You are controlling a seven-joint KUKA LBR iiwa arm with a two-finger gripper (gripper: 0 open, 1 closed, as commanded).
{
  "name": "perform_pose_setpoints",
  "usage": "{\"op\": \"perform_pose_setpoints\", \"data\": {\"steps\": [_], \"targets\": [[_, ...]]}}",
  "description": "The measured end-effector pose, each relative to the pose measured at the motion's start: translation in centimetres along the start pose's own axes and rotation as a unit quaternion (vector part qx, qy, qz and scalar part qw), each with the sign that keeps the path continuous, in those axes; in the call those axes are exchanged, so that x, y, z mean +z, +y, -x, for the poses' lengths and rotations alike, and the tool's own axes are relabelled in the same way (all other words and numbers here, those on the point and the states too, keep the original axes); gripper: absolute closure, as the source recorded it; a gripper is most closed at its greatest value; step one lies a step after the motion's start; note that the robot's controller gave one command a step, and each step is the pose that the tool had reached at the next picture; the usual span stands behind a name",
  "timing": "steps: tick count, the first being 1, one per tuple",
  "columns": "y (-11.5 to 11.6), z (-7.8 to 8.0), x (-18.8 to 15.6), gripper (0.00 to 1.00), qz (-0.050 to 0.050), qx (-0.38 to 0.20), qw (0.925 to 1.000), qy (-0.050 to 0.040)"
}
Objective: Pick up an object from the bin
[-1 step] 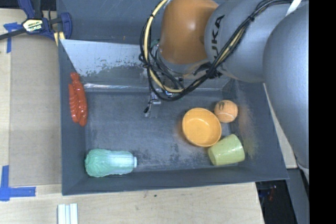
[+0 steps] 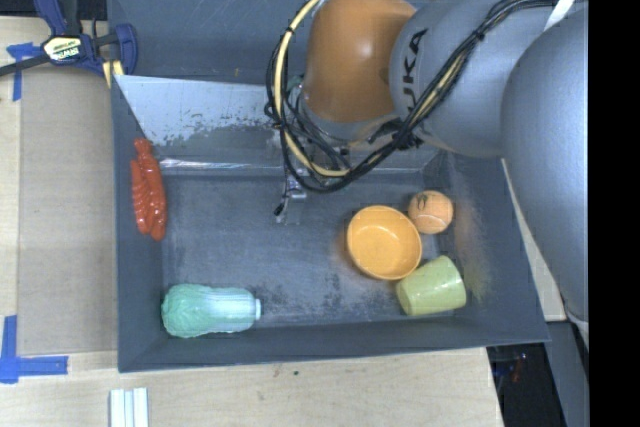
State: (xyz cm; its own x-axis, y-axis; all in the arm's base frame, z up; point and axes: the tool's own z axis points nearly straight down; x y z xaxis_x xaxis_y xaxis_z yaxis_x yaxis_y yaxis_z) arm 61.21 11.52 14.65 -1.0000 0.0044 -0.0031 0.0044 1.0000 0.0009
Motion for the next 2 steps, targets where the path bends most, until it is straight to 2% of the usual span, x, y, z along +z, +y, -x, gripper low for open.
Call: {"op": "perform_pose_setpoints", "data": {"steps": [1,2], "targets": [[-4.77,-6.13,2.79,0.0,-0.001,0.009,1.0,0.0016],[-4.3,-6.43,3.37,0.0,0.001,-0.013,0.9999,-0.0055]]}}
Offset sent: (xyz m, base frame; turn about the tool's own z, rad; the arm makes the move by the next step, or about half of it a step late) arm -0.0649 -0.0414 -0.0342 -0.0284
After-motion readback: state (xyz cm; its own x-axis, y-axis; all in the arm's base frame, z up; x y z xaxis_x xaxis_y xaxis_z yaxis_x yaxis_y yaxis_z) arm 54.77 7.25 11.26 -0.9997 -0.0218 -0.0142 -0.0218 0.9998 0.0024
